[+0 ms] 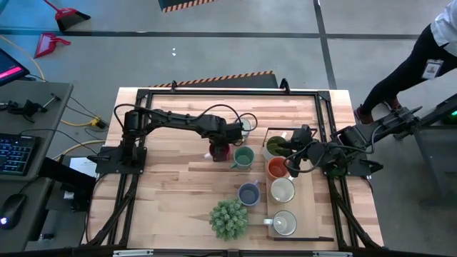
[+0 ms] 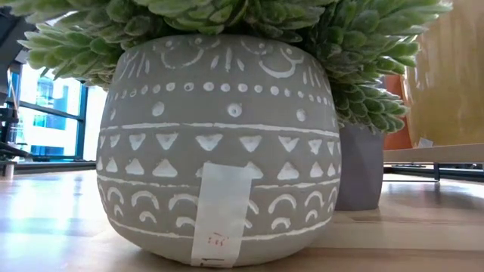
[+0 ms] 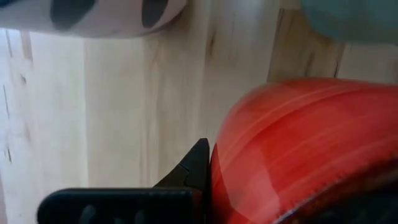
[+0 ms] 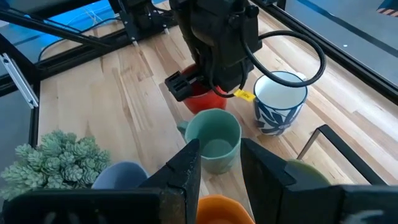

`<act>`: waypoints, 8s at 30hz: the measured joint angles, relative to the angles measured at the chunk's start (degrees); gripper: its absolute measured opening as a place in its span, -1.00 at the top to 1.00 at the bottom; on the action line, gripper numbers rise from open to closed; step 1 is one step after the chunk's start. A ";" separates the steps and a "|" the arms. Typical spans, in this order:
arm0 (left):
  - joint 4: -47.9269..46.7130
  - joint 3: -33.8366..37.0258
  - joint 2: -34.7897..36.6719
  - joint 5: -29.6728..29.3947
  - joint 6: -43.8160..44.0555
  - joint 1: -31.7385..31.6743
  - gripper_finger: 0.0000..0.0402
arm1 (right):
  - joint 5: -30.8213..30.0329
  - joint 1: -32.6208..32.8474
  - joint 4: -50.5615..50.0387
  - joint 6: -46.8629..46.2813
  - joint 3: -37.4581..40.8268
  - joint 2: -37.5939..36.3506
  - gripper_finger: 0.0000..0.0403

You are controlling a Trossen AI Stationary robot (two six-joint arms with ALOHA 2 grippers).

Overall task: Place coffee mugs
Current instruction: Put the red mug on the shelf

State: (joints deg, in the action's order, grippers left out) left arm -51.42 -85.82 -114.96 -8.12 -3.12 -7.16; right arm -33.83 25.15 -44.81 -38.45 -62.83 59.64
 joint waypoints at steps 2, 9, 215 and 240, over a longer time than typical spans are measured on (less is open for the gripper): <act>-0.13 0.00 0.00 -0.07 -0.48 -0.08 0.82 | 0.03 0.02 -0.01 0.00 0.00 -0.02 0.53; 0.11 0.00 0.15 -0.11 -0.56 -0.10 0.53 | 0.23 0.01 -0.03 -0.05 0.00 -0.01 0.53; 71.81 60.04 44.89 -22.44 6.69 40.58 0.02 | 2.23 -22.81 -39.75 4.21 -60.66 49.09 1.00; 71.90 60.04 44.89 -15.83 3.42 34.52 0.02 | 2.95 -7.44 -45.15 -46.66 -23.32 17.53 1.00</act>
State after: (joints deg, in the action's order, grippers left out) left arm 20.49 -25.78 -70.06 -23.95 0.30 27.35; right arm -30.88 17.71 -89.96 -85.12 -86.15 77.17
